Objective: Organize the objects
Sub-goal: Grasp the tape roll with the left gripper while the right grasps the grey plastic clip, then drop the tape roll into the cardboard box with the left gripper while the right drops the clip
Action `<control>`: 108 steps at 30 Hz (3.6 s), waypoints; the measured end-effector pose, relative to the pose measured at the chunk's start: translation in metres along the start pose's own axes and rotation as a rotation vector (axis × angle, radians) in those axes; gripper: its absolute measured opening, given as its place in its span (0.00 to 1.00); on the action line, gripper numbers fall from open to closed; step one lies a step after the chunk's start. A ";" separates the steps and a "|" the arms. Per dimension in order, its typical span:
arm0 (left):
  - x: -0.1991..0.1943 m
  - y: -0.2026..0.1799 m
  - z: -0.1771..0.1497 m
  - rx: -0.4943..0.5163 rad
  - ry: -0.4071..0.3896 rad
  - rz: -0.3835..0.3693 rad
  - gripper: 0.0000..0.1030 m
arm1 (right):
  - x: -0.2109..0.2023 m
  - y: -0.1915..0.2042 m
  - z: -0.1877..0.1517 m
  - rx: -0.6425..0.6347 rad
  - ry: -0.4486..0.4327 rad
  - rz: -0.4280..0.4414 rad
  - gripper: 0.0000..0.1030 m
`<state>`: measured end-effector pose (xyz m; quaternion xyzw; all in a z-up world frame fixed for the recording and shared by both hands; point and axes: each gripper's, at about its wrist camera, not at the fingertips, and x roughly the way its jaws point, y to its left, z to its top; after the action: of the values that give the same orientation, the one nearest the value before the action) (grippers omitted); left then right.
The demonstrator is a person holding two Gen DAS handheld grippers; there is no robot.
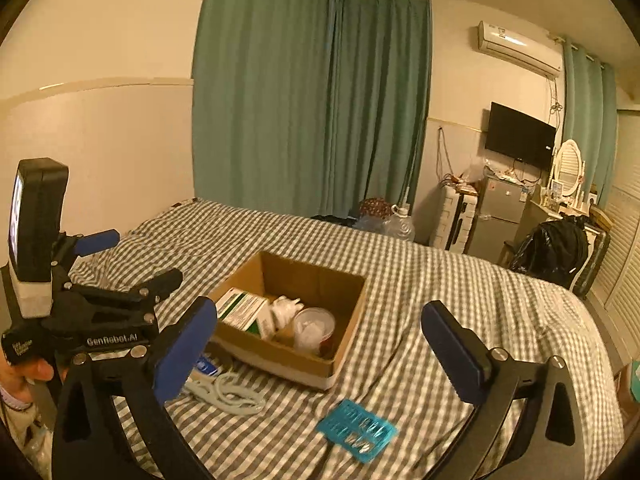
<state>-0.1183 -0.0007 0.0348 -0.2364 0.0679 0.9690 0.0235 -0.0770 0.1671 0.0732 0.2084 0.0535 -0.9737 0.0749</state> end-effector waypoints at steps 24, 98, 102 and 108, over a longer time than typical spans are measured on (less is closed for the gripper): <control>0.066 0.064 -0.165 -0.275 0.287 0.131 1.00 | 0.173 0.095 -0.161 -0.107 0.395 0.101 0.99; -0.023 -0.011 -0.026 -0.113 -0.047 0.000 0.84 | 0.010 0.024 -0.033 0.090 0.075 0.095 0.08; -0.018 -0.012 -0.003 -0.099 -0.086 0.019 0.84 | 0.013 0.014 -0.012 0.077 0.035 0.092 0.08; 0.005 -0.016 0.025 -0.098 -0.137 0.028 0.84 | 0.043 0.002 0.020 0.060 0.017 0.114 0.08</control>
<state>-0.1332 0.0185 0.0529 -0.1693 0.0221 0.9853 0.0032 -0.1229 0.1574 0.0732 0.2215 0.0130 -0.9672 0.1236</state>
